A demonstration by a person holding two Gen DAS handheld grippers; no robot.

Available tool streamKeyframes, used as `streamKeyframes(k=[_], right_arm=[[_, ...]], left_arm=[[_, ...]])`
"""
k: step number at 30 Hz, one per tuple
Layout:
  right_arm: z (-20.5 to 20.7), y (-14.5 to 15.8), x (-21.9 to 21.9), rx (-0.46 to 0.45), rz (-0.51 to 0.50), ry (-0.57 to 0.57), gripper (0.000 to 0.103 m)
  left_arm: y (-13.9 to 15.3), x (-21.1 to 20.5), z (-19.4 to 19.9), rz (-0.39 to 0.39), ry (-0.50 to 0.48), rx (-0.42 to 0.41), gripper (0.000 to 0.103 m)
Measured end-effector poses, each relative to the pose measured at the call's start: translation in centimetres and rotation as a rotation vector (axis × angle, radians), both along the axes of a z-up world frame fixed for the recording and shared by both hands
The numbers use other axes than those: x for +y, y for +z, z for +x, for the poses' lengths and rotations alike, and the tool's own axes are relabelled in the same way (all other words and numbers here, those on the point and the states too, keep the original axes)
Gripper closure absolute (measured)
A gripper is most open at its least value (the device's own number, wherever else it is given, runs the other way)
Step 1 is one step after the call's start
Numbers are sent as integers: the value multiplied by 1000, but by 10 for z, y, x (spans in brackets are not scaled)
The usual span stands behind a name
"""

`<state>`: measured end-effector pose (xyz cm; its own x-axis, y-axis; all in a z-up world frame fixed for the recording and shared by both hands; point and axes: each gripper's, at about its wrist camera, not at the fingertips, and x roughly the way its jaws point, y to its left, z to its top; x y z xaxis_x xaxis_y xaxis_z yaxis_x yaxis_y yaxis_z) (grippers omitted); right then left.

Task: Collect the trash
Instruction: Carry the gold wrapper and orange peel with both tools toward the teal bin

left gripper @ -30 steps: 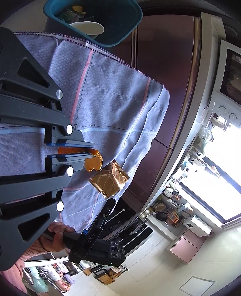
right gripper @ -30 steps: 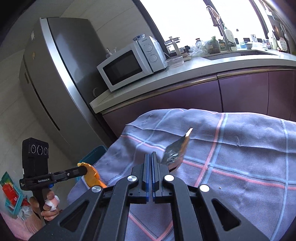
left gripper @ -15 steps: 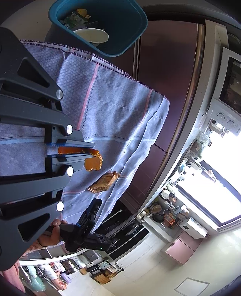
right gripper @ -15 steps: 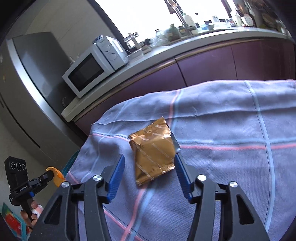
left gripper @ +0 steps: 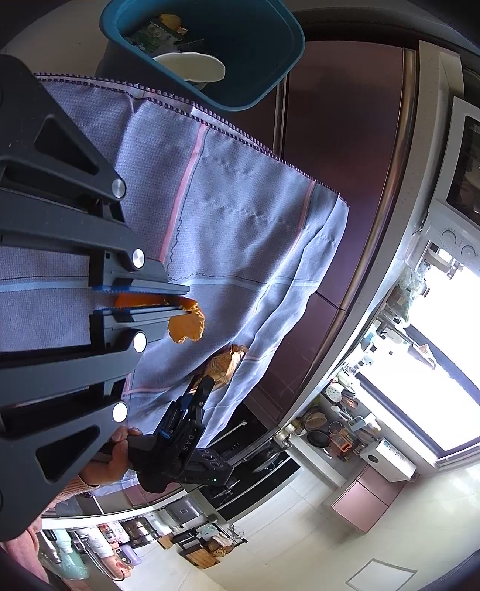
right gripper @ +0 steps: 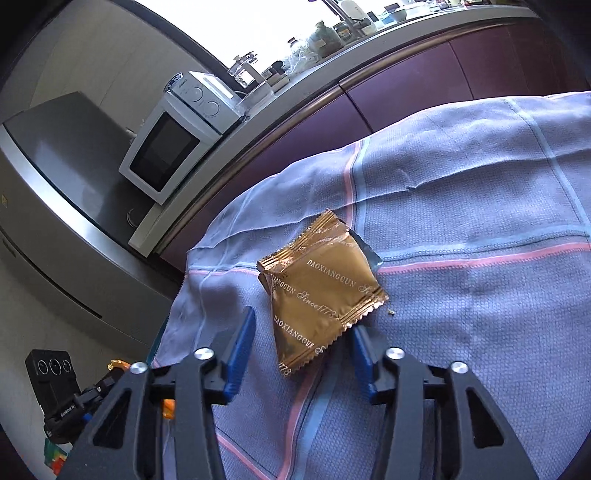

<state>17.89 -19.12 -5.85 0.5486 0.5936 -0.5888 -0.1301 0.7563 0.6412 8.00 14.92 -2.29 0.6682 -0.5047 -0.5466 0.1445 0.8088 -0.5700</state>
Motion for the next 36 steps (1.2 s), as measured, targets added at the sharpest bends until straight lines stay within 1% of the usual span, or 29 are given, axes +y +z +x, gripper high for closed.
streamKeyframes(k=[1, 2, 4, 9, 14, 19, 24, 36], right_arm=[[1, -1, 0, 3, 5, -1, 89], [1, 0, 0, -5, 3, -4, 95], [-1, 5, 0, -29, 3, -5, 97], [-11, 24, 5, -104, -16, 38, 98], [-29, 45, 28, -179, -69, 135, 98], [-43, 62, 56, -237, -84, 229, 98], [-50, 68, 81, -257, -87, 303, 98], [-57, 69, 143, -263, -108, 452, 98]], left_arm=[[-1, 0, 0, 0, 0, 1, 97], [-1, 0, 0, 1, 1, 2, 97], [1, 1, -2, 10, 4, -3, 97], [7, 1, -5, 32, 9, -19, 97], [16, 3, -10, 49, 20, -42, 97], [25, 9, -18, 64, 36, -66, 97], [34, 19, -27, 74, 54, -87, 97], [47, 54, -52, 84, 122, -113, 97]])
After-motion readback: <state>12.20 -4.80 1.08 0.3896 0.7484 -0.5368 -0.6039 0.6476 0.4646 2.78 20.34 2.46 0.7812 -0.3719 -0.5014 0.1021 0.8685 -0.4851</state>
